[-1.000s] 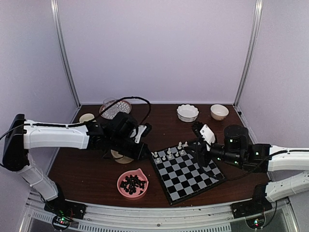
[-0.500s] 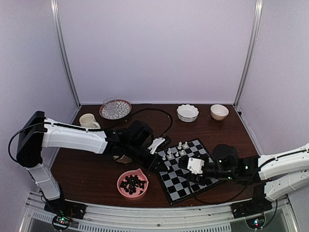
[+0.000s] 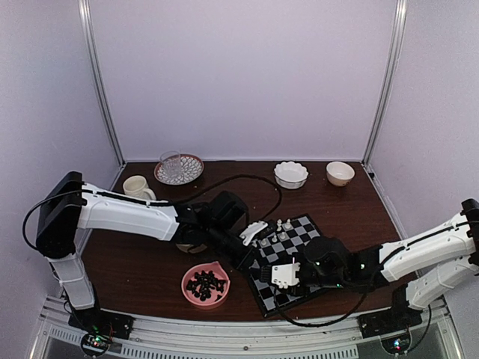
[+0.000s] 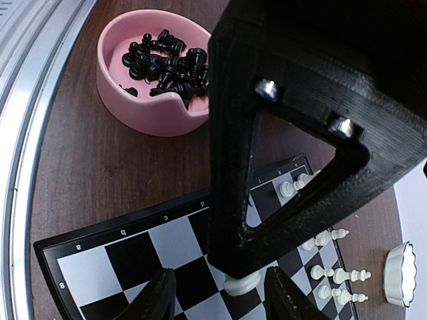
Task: Set up the chess pieces on the board
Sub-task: Pass from the left arm to the right
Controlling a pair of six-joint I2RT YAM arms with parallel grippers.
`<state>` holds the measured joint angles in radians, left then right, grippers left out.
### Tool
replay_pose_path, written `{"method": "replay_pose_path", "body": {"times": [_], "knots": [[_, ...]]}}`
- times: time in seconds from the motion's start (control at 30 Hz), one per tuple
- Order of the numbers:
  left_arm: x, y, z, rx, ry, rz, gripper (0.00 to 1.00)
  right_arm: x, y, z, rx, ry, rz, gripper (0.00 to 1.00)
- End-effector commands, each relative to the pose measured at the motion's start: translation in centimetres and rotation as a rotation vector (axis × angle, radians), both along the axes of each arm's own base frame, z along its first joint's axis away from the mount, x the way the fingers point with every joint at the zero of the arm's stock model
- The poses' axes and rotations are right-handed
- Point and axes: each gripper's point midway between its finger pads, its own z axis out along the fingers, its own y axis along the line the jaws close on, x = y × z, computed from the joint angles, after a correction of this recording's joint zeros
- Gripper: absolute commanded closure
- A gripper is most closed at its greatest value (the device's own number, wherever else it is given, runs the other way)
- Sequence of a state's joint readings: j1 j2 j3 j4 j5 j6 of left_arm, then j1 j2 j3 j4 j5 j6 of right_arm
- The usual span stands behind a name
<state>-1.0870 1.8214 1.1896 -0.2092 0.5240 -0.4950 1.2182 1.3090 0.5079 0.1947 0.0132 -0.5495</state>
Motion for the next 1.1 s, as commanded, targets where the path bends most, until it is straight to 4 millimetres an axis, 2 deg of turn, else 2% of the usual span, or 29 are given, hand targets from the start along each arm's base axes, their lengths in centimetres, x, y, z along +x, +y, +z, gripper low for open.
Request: {"method": "replay_pose_path", "body": {"times": [0.0,0.17,0.47,0.8,1.07], "knots": [[-0.1,-1.0,1.1,-0.039,-0.015,-0.036,0.98,0.9,0.5,1.6,0.022,-0.060,-0.032,0.52],[-0.3,-1.2,0.7,-0.026,0.007,-0.048,0.98,0.6,0.7,1.7,0.032,-0.053,-0.016,0.68],[-0.5,-1.2,0.2,-0.014,0.017,-0.057,0.98,0.1,1.1,1.6,0.026,-0.043,0.009,0.74],[-0.4,-1.3,0.6,-0.028,0.007,-0.059,0.95,0.0,1.1,1.6,0.017,-0.033,0.006,0.86],[0.0,-1.0,1.8,-0.074,-0.046,-0.040,0.75,0.7,0.8,2.3,0.043,-0.023,-0.060,0.88]]}}
